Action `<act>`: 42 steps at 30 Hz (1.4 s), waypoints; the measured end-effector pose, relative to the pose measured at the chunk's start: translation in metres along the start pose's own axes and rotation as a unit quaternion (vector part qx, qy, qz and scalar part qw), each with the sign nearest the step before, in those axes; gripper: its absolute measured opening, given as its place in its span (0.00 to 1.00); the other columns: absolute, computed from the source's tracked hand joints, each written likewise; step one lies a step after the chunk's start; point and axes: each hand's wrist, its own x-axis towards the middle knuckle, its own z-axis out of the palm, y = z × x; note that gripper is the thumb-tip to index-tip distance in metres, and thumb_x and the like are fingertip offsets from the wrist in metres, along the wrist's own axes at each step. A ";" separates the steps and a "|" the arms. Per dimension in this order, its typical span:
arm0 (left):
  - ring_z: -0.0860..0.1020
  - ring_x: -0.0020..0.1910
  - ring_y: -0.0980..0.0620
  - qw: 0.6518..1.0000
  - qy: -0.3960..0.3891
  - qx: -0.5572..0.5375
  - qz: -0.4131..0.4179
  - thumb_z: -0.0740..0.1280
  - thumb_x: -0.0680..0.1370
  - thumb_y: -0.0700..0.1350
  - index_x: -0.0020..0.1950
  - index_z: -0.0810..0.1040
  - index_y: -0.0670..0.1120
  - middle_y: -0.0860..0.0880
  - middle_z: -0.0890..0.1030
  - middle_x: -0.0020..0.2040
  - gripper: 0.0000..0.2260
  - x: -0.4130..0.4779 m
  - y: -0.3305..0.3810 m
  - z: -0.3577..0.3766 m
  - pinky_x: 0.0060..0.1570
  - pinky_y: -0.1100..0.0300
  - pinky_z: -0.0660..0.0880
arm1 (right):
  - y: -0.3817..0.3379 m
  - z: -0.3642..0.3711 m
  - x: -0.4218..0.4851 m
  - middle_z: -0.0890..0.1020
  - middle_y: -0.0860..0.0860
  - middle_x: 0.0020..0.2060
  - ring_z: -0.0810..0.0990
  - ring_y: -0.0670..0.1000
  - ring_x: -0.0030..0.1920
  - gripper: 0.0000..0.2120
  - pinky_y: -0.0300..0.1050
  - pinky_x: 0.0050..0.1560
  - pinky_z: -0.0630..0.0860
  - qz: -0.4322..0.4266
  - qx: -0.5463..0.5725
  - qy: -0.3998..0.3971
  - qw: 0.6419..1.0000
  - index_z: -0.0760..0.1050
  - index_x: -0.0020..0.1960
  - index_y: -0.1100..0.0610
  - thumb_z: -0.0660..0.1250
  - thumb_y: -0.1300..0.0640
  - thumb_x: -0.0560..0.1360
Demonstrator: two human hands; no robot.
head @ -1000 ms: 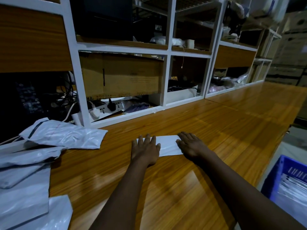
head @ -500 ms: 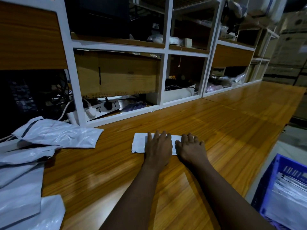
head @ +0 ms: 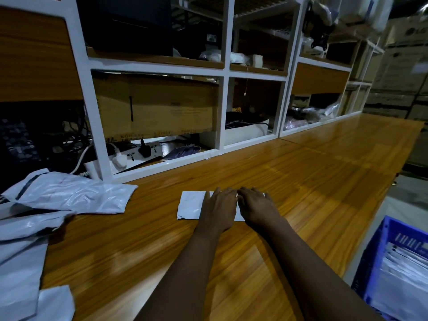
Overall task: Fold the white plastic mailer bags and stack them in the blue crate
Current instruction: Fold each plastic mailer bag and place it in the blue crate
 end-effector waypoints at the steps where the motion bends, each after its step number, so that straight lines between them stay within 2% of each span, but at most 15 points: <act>1: 0.57 0.78 0.44 1.000 -0.011 -0.001 0.003 0.58 0.84 0.46 0.78 0.60 0.48 0.49 0.62 0.78 0.22 0.001 -0.002 0.002 0.75 0.43 0.53 | 0.000 -0.001 0.000 0.70 0.52 0.73 0.63 0.58 0.75 0.20 0.63 0.72 0.58 0.011 -0.012 -0.022 1.000 0.67 0.74 0.54 0.51 0.50 0.85; 3: 0.55 0.79 0.44 1.000 -0.030 -0.005 0.003 0.54 0.85 0.48 0.79 0.58 0.49 0.50 0.59 0.80 0.22 0.002 -0.005 0.002 0.76 0.43 0.52 | -0.001 -0.004 0.000 0.63 0.50 0.78 0.57 0.56 0.78 0.22 0.62 0.75 0.53 0.015 -0.029 -0.051 0.998 0.61 0.78 0.52 0.48 0.48 0.85; 5: 0.53 0.79 0.44 0.999 -0.050 -0.013 -0.009 0.51 0.86 0.51 0.80 0.56 0.51 0.51 0.56 0.80 0.22 0.002 -0.006 -0.001 0.76 0.42 0.49 | 0.000 -0.003 0.001 0.60 0.50 0.79 0.57 0.58 0.78 0.23 0.62 0.75 0.54 0.014 -0.046 -0.067 0.997 0.59 0.78 0.52 0.47 0.47 0.85; 12: 0.50 0.79 0.42 0.995 -0.090 -0.002 -0.047 0.46 0.84 0.59 0.80 0.52 0.58 0.50 0.53 0.81 0.24 -0.001 -0.011 -0.006 0.75 0.39 0.46 | 0.000 -0.003 0.001 0.55 0.53 0.80 0.53 0.65 0.78 0.26 0.61 0.76 0.51 0.040 -0.050 -0.102 0.993 0.52 0.81 0.52 0.45 0.45 0.85; 16: 0.47 0.80 0.42 0.989 -0.116 -0.032 -0.080 0.47 0.80 0.68 0.80 0.51 0.58 0.50 0.50 0.82 0.30 -0.002 -0.026 -0.008 0.75 0.41 0.44 | 0.003 -0.001 0.001 0.54 0.55 0.80 0.50 0.69 0.77 0.27 0.63 0.76 0.48 0.054 -0.043 -0.108 0.992 0.51 0.81 0.53 0.44 0.44 0.85; 18: 0.46 0.80 0.43 0.988 -0.123 -0.038 -0.090 0.48 0.78 0.71 0.80 0.50 0.58 0.50 0.48 0.82 0.34 -0.004 -0.032 -0.010 0.76 0.42 0.43 | 0.005 0.000 0.002 0.54 0.55 0.80 0.50 0.68 0.78 0.32 0.66 0.76 0.47 0.047 -0.039 -0.120 0.991 0.52 0.80 0.52 0.34 0.38 0.82; 20: 0.45 0.80 0.43 0.986 -0.129 -0.037 -0.102 0.50 0.76 0.73 0.81 0.50 0.56 0.49 0.47 0.82 0.38 -0.007 -0.037 -0.013 0.76 0.42 0.43 | 0.008 0.003 0.003 0.57 0.56 0.79 0.52 0.67 0.78 0.44 0.69 0.74 0.50 0.022 -0.052 -0.130 0.990 0.55 0.78 0.51 0.22 0.34 0.74; 21: 0.44 0.80 0.43 0.985 -0.132 -0.033 -0.108 0.50 0.75 0.74 0.81 0.49 0.56 0.49 0.46 0.82 0.40 -0.008 -0.039 -0.015 0.76 0.42 0.42 | 0.009 0.004 0.003 0.58 0.57 0.79 0.53 0.67 0.77 0.45 0.70 0.74 0.50 0.016 -0.065 -0.135 0.989 0.56 0.78 0.50 0.22 0.33 0.73; 24: 0.44 0.80 0.43 0.983 -0.138 -0.011 -0.122 0.51 0.73 0.76 0.81 0.48 0.54 0.48 0.46 0.82 0.43 -0.011 -0.043 -0.020 0.75 0.42 0.41 | 0.004 -0.005 -0.001 0.55 0.56 0.79 0.48 0.69 0.77 0.34 0.66 0.76 0.48 0.049 -0.039 -0.139 0.988 0.52 0.79 0.47 0.39 0.31 0.79; 26: 0.44 0.80 0.43 0.981 -0.142 -0.005 -0.132 0.51 0.72 0.77 0.81 0.48 0.53 0.48 0.45 0.82 0.44 -0.014 -0.046 -0.021 0.75 0.42 0.41 | 0.002 -0.007 0.000 0.52 0.56 0.80 0.46 0.68 0.78 0.34 0.65 0.76 0.47 0.061 -0.036 -0.138 0.988 0.50 0.80 0.46 0.45 0.31 0.79; 35: 0.42 0.80 0.44 0.972 -0.157 0.011 -0.174 0.50 0.70 0.79 0.81 0.43 0.52 0.46 0.41 0.81 0.48 -0.028 -0.059 -0.027 0.75 0.42 0.40 | 0.000 -0.015 -0.008 0.46 0.56 0.81 0.43 0.65 0.79 0.44 0.65 0.75 0.45 0.083 -0.035 -0.158 0.983 0.43 0.81 0.46 0.45 0.24 0.73; 39: 0.39 0.79 0.44 0.967 -0.166 0.002 -0.192 0.50 0.70 0.79 0.81 0.42 0.52 0.46 0.39 0.81 0.48 -0.036 -0.062 -0.031 0.75 0.41 0.38 | 0.001 -0.015 -0.014 0.44 0.57 0.80 0.43 0.60 0.80 0.38 0.66 0.75 0.44 0.111 -0.025 -0.144 0.983 0.41 0.81 0.48 0.39 0.29 0.78; 42: 0.39 0.79 0.44 0.966 -0.165 0.004 -0.198 0.49 0.73 0.77 0.81 0.42 0.52 0.46 0.38 0.81 0.45 -0.043 -0.062 -0.035 0.75 0.42 0.37 | 0.005 -0.013 -0.018 0.47 0.58 0.80 0.45 0.60 0.80 0.34 0.68 0.74 0.46 0.129 -0.032 -0.126 0.983 0.44 0.81 0.51 0.38 0.35 0.81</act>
